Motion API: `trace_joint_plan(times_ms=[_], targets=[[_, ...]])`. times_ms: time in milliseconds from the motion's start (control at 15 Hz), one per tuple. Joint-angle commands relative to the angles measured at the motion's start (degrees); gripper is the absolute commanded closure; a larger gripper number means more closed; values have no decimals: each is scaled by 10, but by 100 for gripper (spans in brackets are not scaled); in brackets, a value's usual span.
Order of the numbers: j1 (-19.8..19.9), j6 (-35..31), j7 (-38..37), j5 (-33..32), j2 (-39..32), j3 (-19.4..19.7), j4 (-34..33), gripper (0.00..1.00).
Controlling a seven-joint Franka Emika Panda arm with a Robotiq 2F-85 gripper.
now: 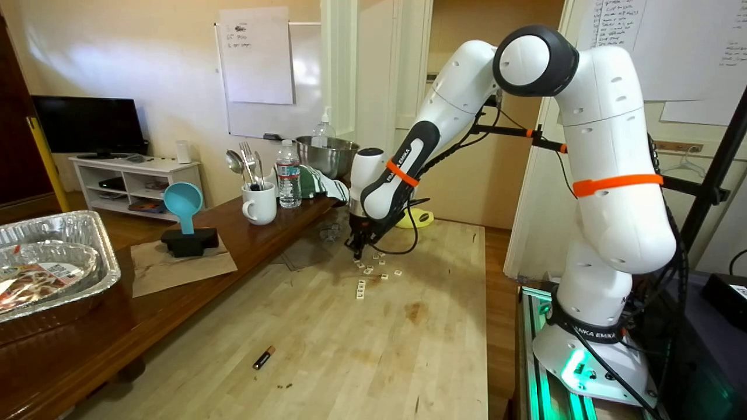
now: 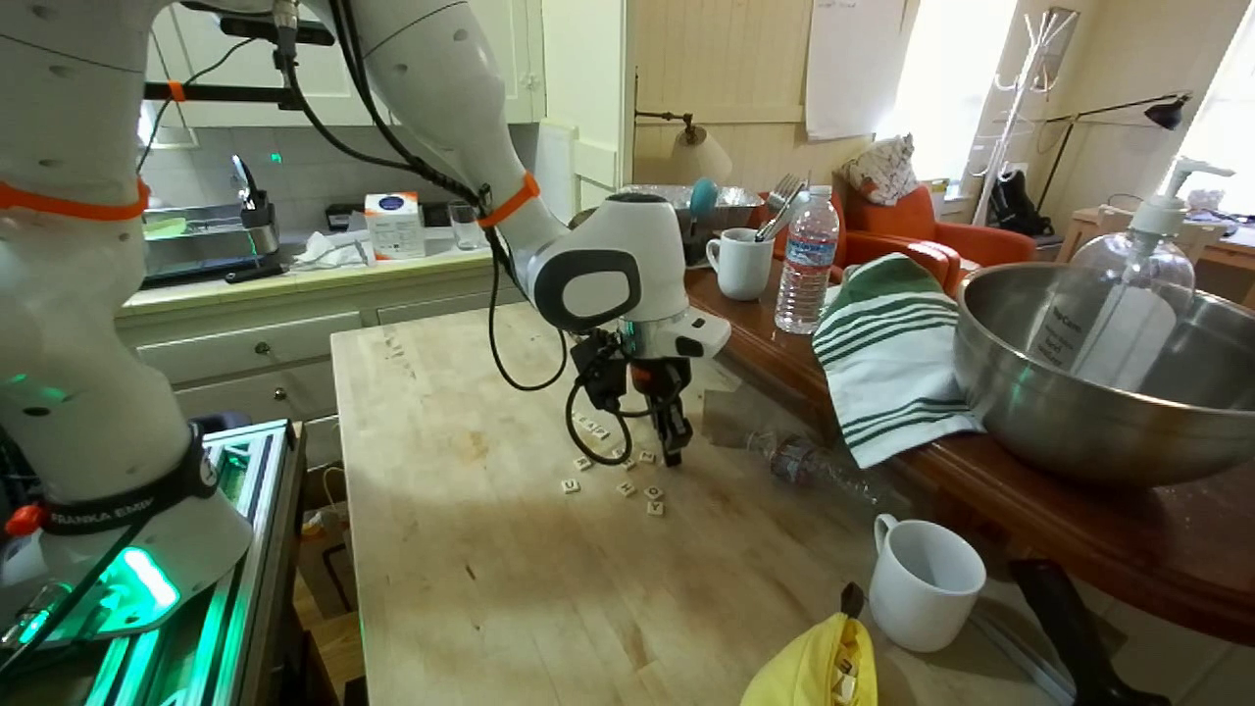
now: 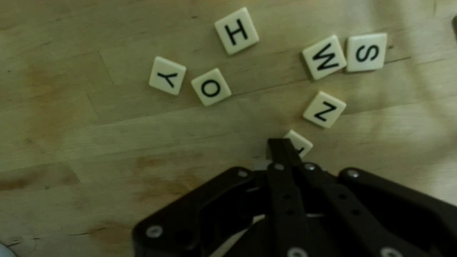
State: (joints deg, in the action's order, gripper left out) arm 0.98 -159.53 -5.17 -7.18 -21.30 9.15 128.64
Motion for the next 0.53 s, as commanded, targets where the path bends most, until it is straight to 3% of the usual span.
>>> trace_joint_plan(times_ms=[0, 467], targets=[[-17, 5, -25, -10, -26, 3, -11, 100], [-26, 23, -15, -7, -13, -7, 6, 100]])
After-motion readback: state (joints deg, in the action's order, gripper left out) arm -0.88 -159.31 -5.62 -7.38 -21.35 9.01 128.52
